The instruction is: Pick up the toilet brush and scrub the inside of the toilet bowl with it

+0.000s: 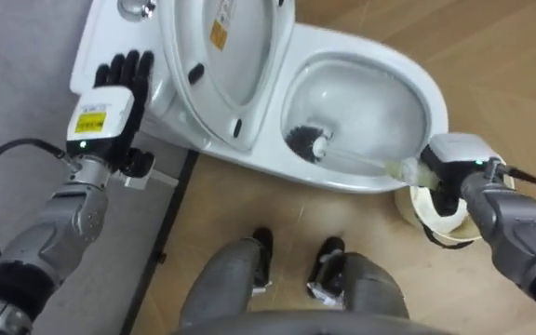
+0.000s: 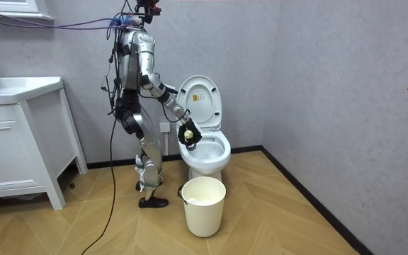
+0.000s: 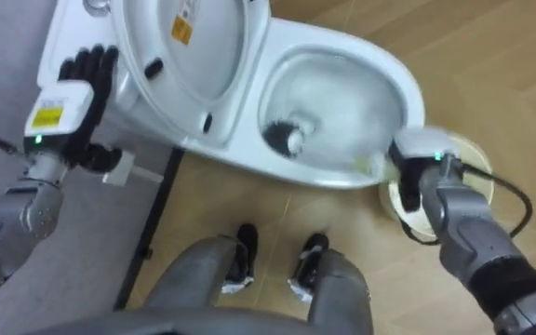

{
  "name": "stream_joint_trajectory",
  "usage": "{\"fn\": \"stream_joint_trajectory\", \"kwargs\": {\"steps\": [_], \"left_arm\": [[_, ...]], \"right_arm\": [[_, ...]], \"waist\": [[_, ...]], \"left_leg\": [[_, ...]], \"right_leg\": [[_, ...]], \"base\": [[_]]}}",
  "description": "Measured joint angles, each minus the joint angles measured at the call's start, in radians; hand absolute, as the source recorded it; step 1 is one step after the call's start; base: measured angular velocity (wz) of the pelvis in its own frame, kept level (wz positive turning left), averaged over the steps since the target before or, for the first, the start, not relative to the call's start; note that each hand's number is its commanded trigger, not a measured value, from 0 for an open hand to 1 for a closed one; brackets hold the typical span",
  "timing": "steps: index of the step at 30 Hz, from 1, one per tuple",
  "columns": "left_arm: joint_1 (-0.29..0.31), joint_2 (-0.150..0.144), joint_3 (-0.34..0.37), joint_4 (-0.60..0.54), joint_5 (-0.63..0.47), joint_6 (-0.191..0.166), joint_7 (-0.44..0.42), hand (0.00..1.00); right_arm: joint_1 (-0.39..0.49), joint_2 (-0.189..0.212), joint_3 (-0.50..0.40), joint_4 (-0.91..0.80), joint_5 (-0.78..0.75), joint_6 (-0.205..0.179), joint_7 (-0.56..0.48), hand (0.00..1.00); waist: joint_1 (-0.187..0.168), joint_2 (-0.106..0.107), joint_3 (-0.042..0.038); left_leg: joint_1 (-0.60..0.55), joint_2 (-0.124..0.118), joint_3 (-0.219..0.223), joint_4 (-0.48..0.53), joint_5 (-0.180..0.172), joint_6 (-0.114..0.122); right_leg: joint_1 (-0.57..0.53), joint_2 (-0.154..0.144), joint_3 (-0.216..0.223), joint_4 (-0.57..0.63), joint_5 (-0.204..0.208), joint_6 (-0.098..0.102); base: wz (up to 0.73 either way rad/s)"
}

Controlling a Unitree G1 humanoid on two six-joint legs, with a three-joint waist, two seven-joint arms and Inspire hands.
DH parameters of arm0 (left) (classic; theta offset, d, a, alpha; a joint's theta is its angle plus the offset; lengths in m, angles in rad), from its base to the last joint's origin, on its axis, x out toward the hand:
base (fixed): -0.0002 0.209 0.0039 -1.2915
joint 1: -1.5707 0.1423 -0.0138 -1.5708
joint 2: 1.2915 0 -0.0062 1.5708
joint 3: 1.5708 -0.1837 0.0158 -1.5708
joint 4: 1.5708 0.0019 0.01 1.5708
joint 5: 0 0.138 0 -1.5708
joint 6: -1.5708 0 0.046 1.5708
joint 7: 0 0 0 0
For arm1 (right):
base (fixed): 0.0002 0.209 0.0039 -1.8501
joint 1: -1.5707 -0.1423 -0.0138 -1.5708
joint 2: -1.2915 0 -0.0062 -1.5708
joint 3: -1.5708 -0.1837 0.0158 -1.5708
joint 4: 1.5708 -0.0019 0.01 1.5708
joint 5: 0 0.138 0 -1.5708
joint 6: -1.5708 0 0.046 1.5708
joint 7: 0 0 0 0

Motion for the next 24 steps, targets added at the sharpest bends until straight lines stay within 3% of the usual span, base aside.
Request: {"fn": "stream_joint_trajectory", "kwargs": {"steps": [3, 5, 8, 10, 14, 19, 24], "left_arm": [[0.094, -0.046, 0.058, 0.001, -0.001, 0.0, -0.006, 0.0], [0.18, -0.092, 0.113, 0.001, 0.005, 0.0, -0.012, 0.0], [0.286, -0.134, 0.161, 0.001, 0.001, 0.006, -0.019, 0.0], [0.347, -0.164, 0.189, 0.012, -0.002, 0.034, -0.059, 0.0], [0.471, -0.226, 0.259, 0.044, -0.044, 0.059, -0.131, 0.0], [0.483, -0.275, 0.329, 0.09, -0.048, 0.06, -0.172, 0.0], [0.486, -0.303, 0.368, 0.118, -0.139, 0.06, -0.172, 0.0]], "right_arm": [[0.098, 0.03, -0.076, 0.013, 0.024, -0.036, -0.006, 1.0], [0.176, 0.063, -0.13, 0.012, 0.023, -0.054, -0.004, 1.0], [0.264, 0.129, -0.195, 0.008, 0.026, -0.075, -0.005, 1.0], [0.31, 0.156, -0.228, -0.002, 0.026, -0.089, 0.001, 1.0], [0.347, 0.219, -0.289, 0.0, 0.061, -0.109, 0.016, 1.0], [0.358, 0.242, -0.327, 0.045, 0.083, -0.134, 0.001, 1.0], [0.374, 0.276, -0.355, 0.103, 0.207, -0.158, -0.041, 1.0]], "waist": [[-0.026, 0.001, -0.004], [-0.027, -0.004, -0.0121], [-0.032, -0.014, -0.0114], [-0.038, -0.011, -0.0134], [-0.053, -0.019, -0.01], [-0.044, -0.025, -0.0085], [-0.051, -0.029, -0.0083]], "left_leg": [[0.087, 0.004, -0.016, -0.013, -0.015, -0.003], [0.159, 0.005, -0.014, -0.047, -0.02, -0.003], [0.253, 0.006, -0.014, -0.1, -0.02, -0.003], [0.292, 0.006, -0.013, -0.118, -0.022, -0.005], [0.352, 0.004, -0.021, -0.146, -0.026, -0.005], [0.408, 0.001, -0.013, -0.173, -0.027, -0.005], [0.441, -0.001, -0.01, -0.192, -0.027, -0.004]], "right_leg": [[0.118, 0.01, -0.025, -0.05, -0.007, 0.007], [0.192, 0.017, -0.029, -0.086, -0.011, 0.014], [0.287, 0.027, -0.038, -0.137, -0.014, 0.022], [0.327, 0.034, -0.039, -0.16, -0.016, 0.029], [0.395, 0.035, -0.059, -0.188, -0.018, 0.033], [0.452, 0.043, -0.053, -0.219, -0.026, 0.045], [0.483, 0.044, -0.051, -0.234, -0.027, 0.048]], "base": [[0.15], [0.06], [0.11], [0.13], [0.11], [0.19], [-0.02]]}}
